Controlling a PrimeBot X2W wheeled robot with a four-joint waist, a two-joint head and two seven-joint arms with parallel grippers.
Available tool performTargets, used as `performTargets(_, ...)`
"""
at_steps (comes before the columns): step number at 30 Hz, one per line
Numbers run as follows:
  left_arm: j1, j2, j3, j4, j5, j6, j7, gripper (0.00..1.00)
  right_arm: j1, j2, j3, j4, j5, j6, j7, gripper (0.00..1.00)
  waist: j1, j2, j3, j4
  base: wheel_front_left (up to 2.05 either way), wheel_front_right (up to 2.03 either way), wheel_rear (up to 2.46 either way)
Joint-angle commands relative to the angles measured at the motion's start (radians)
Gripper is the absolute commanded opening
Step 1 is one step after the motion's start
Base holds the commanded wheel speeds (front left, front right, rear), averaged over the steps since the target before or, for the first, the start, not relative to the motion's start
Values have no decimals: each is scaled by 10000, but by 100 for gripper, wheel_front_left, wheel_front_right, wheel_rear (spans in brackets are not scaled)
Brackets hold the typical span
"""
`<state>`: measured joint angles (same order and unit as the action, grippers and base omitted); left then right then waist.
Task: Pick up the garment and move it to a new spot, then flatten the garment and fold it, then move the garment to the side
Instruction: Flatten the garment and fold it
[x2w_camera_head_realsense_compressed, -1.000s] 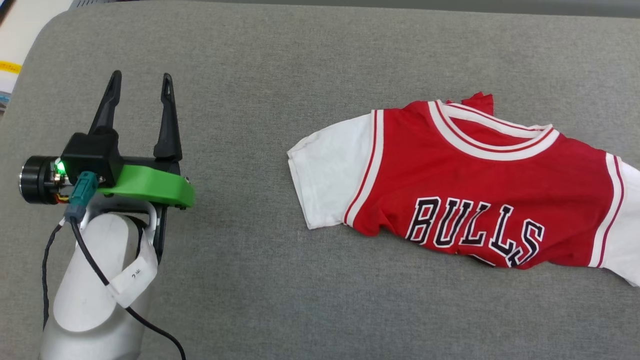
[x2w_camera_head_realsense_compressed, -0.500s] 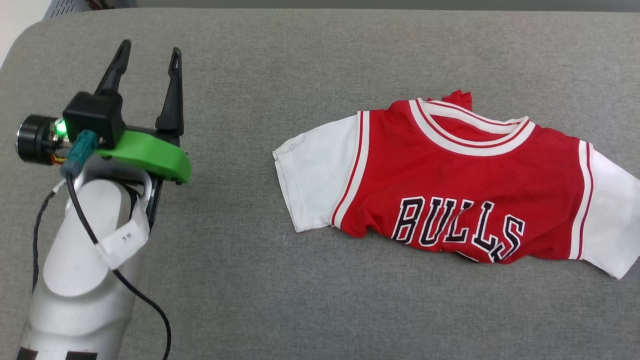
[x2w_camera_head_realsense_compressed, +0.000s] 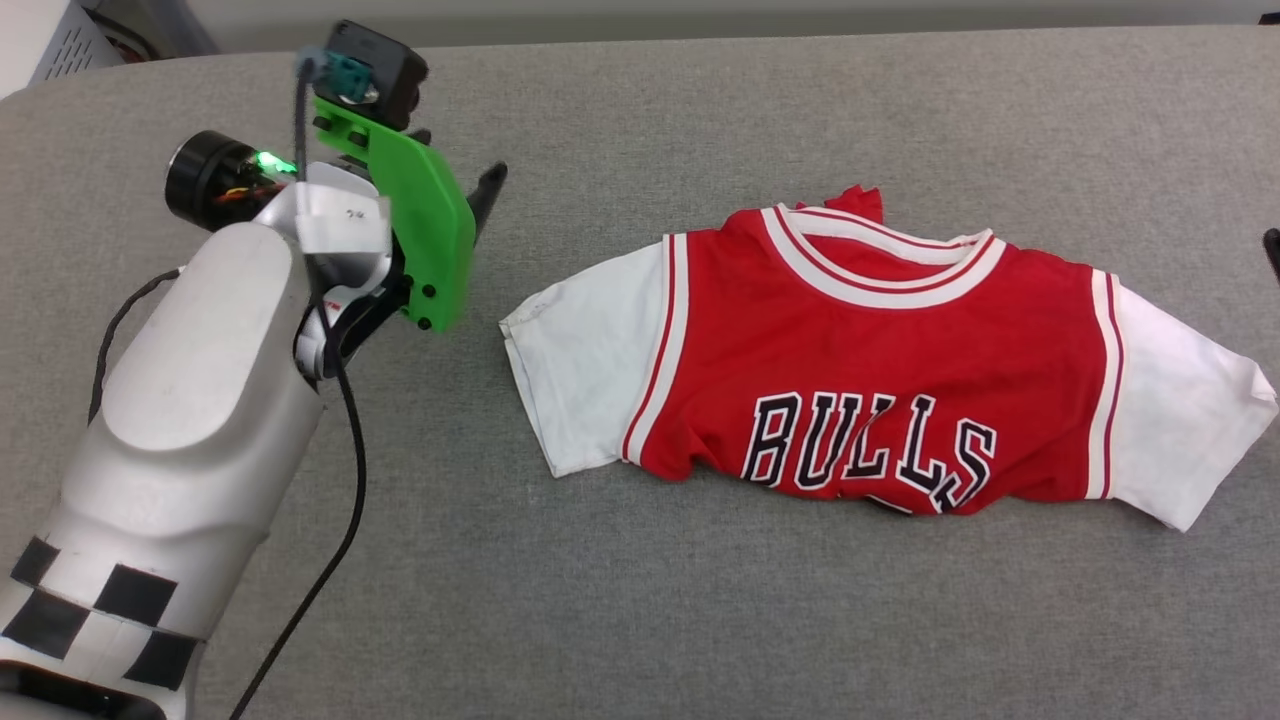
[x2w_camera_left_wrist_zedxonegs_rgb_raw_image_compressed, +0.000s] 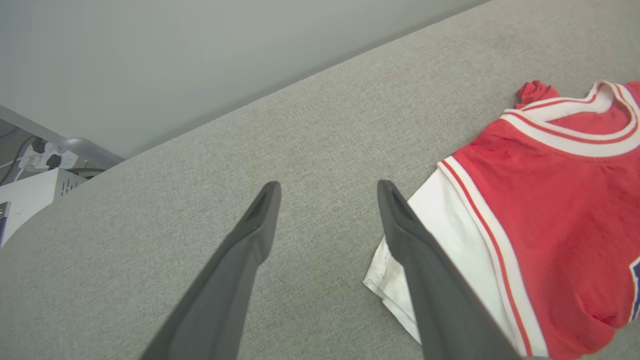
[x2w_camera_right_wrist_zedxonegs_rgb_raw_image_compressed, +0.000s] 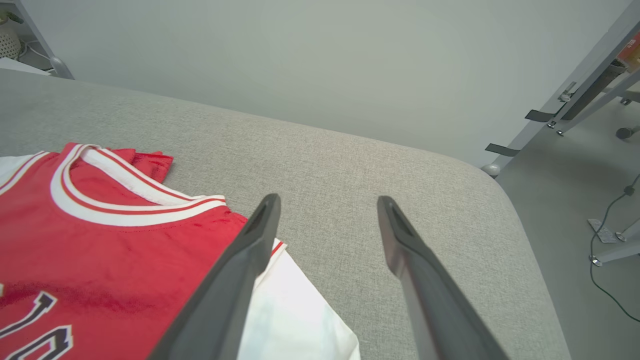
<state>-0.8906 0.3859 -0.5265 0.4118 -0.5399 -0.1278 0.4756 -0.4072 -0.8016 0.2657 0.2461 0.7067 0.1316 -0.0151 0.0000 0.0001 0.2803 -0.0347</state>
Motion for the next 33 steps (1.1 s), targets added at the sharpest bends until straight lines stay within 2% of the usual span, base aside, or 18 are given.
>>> performTargets(1,-381,252,-466,49,-493,-25,719,100,275,217,-162,-352,-210,-9,189,100,0,-1,137,-156,0,0,0)
performTargets(5,-916,545,-1501,104,-1815,-26,2341,100,639,578,-453,-1213,-541,-9,848,100,0,-1,402,-376,0,0,0)
performTargets(10,-1441,821,-2798,314,-2512,-27,3410,100,797,920,-726,-1794,-815,-9,1370,100,0,-1,722,-611,0,0,0)
performTargets(17,-1788,981,-4274,1218,-2807,-28,3533,100,647,1263,-616,-2064,-990,-9,1594,100,0,-1,1199,-894,0,0,0)
performTargets(24,-1607,1103,-5712,1567,-3443,-28,3558,98,451,1235,-360,-1883,-908,-9,1502,100,0,-1,1299,-943,0,0,0)
performTargets(25,-1616,1146,-5870,1565,-3526,-28,3435,28,425,1197,-349,-1826,-874,-9,1477,100,0,-1,1277,-918,0,0,0)
performTargets(26,-1625,1188,-5986,1564,-3591,-28,3322,0,407,1161,-343,-1781,-845,-9,1463,100,0,-1,1246,-894,0,0,0)
performTargets(33,-1824,1527,-5989,1501,-3866,-28,1096,0,468,421,-547,-1644,-559,-9,1549,100,0,-1,664,-484,0,0,0)
